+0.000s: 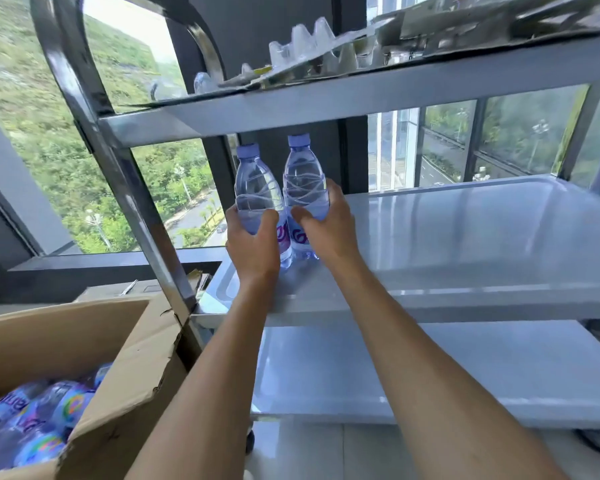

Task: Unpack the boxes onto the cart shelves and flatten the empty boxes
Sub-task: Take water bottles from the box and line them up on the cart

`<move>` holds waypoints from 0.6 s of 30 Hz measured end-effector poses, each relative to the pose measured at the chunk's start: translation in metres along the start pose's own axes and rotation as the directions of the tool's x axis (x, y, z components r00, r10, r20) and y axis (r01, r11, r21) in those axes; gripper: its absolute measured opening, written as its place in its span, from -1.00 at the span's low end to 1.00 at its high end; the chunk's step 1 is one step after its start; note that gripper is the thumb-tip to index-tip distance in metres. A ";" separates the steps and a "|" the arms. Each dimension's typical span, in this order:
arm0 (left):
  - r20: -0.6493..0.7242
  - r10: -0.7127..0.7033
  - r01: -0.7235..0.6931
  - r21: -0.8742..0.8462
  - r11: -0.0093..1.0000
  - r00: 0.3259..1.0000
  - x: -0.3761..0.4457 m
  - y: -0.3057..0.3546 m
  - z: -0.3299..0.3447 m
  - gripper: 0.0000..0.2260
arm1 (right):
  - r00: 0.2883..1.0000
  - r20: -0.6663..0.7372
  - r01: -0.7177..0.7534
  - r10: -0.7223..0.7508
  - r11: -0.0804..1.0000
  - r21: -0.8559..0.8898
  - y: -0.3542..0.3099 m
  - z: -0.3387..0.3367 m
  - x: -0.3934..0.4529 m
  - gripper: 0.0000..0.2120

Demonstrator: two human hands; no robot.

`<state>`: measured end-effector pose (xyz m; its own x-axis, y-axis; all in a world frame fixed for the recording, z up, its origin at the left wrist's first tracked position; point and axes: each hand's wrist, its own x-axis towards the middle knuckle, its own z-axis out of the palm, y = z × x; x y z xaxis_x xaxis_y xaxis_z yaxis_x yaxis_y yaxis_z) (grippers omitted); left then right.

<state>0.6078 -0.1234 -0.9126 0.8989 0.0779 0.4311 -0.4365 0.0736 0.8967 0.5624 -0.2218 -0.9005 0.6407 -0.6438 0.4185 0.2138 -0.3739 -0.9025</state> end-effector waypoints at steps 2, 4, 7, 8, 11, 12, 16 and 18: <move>0.000 -0.014 0.014 0.008 1.000 1.000 -0.001 0.002 0.001 -0.71 | 0.999 0.032 -0.014 0.014 1.000 0.018 0.004 -0.002 -0.004 -0.35; -0.007 -0.028 0.028 0.007 1.000 1.000 -0.004 0.003 0.001 -0.69 | 0.998 0.065 -0.004 0.003 1.000 0.009 0.009 -0.005 -0.008 -0.33; -0.016 -0.007 0.008 0.010 1.000 1.000 -0.009 0.004 0.000 -0.69 | 0.996 0.089 0.017 -0.012 0.999 -0.050 0.011 -0.010 -0.005 -0.35; -0.026 0.001 0.000 0.010 1.000 1.000 -0.010 0.005 0.000 -0.69 | 0.995 0.097 0.025 -0.019 0.997 -0.069 0.011 -0.011 -0.002 -0.37; -0.045 0.002 -0.001 0.013 1.000 0.999 -0.010 0.005 0.000 -0.70 | 0.991 0.126 0.054 -0.037 0.990 -0.131 0.007 -0.007 0.006 -0.42; -0.047 -0.004 0.005 0.013 1.000 0.999 -0.011 0.005 -0.001 -0.70 | 0.990 0.136 0.058 -0.038 0.987 -0.149 0.006 -0.004 0.009 -0.42; -0.070 -0.007 0.008 0.018 1.000 0.998 -0.011 0.001 0.001 -0.70 | 0.989 0.146 0.048 -0.022 0.984 -0.172 0.002 0.019 0.030 -0.43; -0.077 0.002 0.000 0.024 1.000 0.997 -0.010 0.000 0.004 -0.70 | 0.993 0.115 0.032 -0.016 0.990 -0.138 0.006 0.029 0.033 -0.43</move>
<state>0.5991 -0.1276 -0.9164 0.8924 0.1539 0.4243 -0.4358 0.0497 0.8987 0.6060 -0.2256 -0.8953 0.7177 -0.5566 0.4183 0.1301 -0.4830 -0.8659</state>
